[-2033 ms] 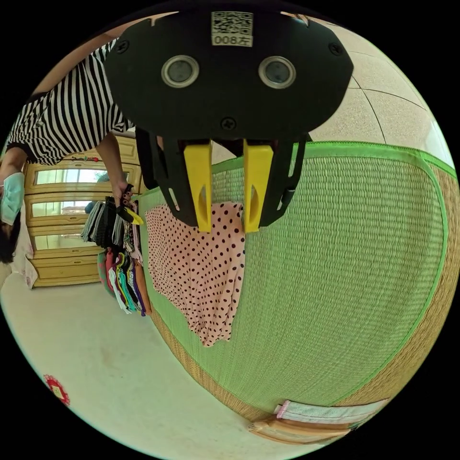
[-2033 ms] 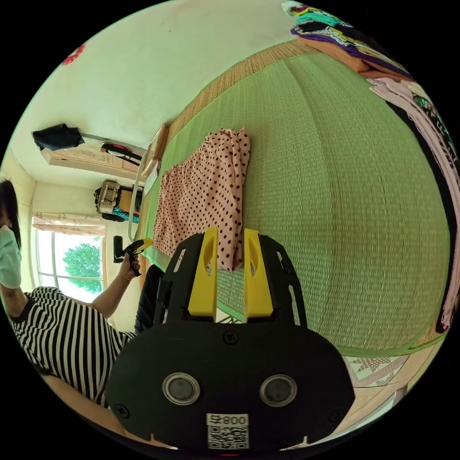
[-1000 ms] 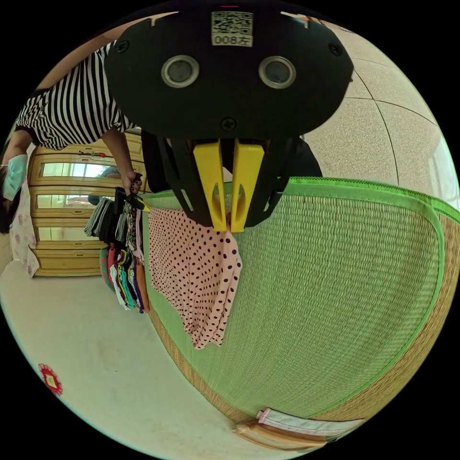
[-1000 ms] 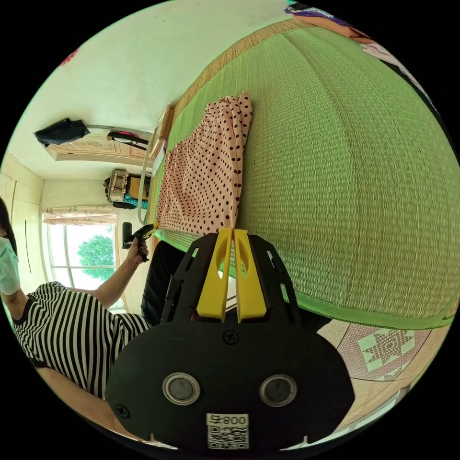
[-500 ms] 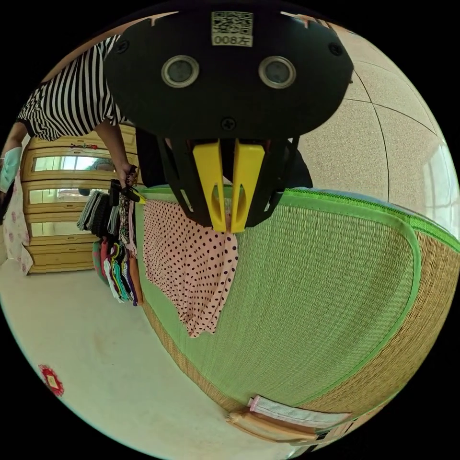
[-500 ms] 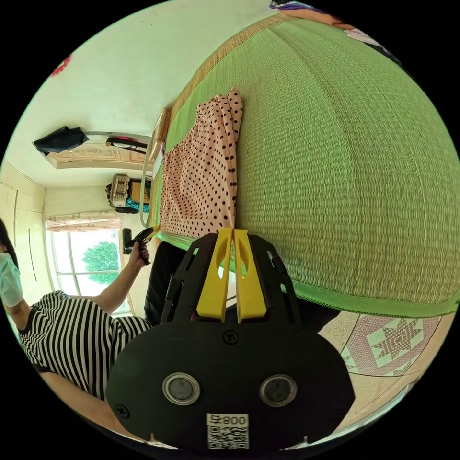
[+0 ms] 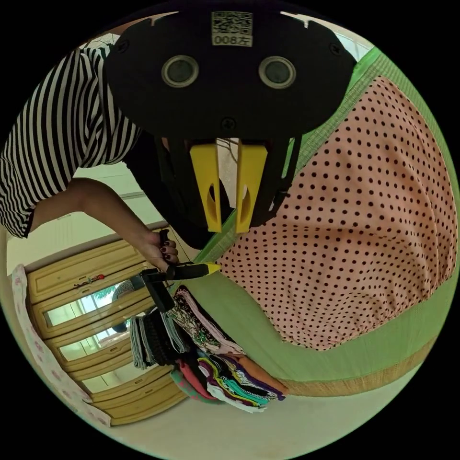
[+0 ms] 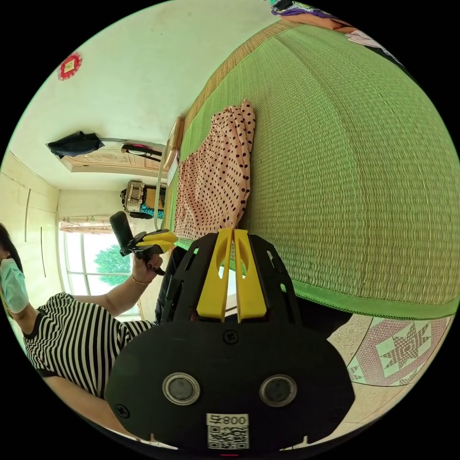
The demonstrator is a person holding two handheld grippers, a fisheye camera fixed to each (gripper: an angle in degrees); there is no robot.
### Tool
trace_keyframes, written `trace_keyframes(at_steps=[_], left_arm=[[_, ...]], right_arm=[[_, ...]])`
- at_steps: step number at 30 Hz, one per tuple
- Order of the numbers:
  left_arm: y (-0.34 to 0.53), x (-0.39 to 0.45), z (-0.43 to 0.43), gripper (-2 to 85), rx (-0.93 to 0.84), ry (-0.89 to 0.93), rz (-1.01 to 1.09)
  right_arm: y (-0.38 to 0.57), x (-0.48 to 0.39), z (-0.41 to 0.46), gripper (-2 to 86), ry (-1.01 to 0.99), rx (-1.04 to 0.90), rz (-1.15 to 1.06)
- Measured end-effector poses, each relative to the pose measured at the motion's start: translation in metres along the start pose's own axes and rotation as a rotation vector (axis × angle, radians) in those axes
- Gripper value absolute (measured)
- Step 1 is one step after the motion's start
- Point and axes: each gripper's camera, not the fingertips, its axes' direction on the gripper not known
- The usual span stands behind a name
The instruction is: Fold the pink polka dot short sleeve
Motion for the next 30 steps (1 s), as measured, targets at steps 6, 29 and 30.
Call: trace_keyframes(at_steps=[6, 29, 30], left_arm=[[-0.114, 0.124, 0.058, 7.0, -0.112, -0.104, 0.207], [-0.302, 0.351, 0.111, 2.2, -0.266, -0.423, 0.377], [-0.307, 0.355, 0.110, 2.0, -0.266, -0.418, 0.372]], right_arm=[[-0.001, 0.005, -0.003, 0.3, -0.037, -0.004, -0.012], [-0.008, 0.012, -0.007, 1.1, -0.119, 0.006, -0.027], [-0.009, 0.015, -0.010, 1.4, -0.116, 0.028, -0.015]])
